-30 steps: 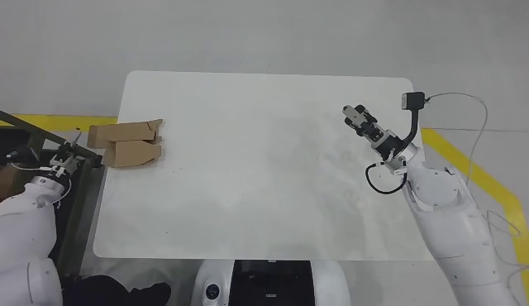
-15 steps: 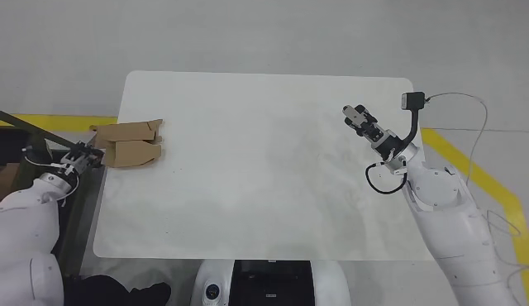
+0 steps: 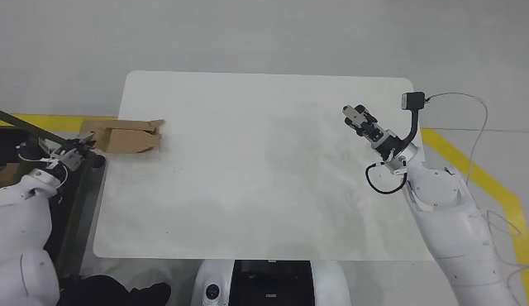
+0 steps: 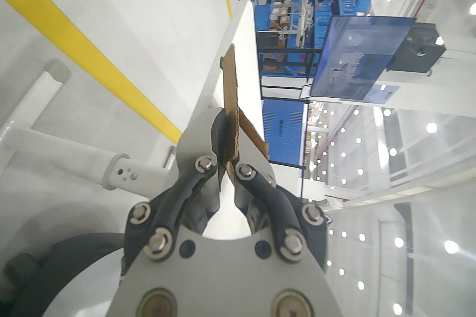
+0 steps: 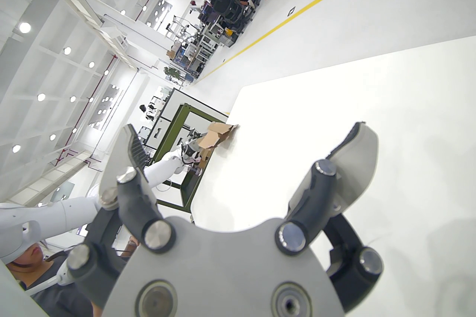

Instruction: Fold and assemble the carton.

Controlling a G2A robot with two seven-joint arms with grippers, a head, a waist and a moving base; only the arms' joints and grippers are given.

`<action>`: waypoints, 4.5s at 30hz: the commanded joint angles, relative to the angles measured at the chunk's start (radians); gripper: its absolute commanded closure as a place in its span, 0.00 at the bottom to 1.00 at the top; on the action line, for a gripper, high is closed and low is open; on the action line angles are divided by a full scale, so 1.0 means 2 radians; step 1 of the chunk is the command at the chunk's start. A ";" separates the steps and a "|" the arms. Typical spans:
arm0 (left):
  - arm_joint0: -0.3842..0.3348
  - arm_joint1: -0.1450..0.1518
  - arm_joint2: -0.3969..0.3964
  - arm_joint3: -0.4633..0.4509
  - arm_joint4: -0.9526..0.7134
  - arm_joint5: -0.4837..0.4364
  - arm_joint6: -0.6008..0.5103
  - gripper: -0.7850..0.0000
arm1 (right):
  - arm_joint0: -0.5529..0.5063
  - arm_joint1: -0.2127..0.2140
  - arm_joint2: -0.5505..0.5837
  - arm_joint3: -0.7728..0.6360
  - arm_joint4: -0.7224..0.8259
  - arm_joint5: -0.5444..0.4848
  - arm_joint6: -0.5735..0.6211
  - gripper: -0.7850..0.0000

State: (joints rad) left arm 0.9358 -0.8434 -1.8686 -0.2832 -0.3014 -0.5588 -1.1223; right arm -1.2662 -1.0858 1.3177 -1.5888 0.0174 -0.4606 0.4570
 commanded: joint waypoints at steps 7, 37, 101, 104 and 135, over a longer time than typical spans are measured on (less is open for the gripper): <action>-0.007 0.017 -0.032 -0.023 -0.060 0.026 -0.058 1.00 | 0.000 0.000 0.000 0.000 0.000 0.000 0.000 0.00; -0.015 -0.031 0.106 -0.287 -0.076 0.082 0.012 1.00 | 0.000 0.000 0.000 0.000 0.000 0.000 0.000 0.00; -0.001 -0.063 0.251 -0.519 -0.035 0.161 0.119 1.00 | 0.007 -0.001 -0.015 -0.001 0.014 0.026 0.053 0.00; -0.011 -0.065 0.263 -0.524 -0.021 0.167 0.116 1.00 | 0.015 -0.001 -0.024 0.010 0.020 0.037 0.085 0.00; -0.117 -0.114 0.428 -0.423 -0.045 0.114 0.022 1.00 | 0.079 -0.015 -0.103 0.110 0.205 0.012 0.287 0.00</action>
State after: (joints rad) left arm 0.7013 -1.0704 -1.0137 -1.1314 -0.3864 -0.3290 -1.0765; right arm -1.1085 -1.1152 1.1118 -1.3719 0.4236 -0.4331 1.0307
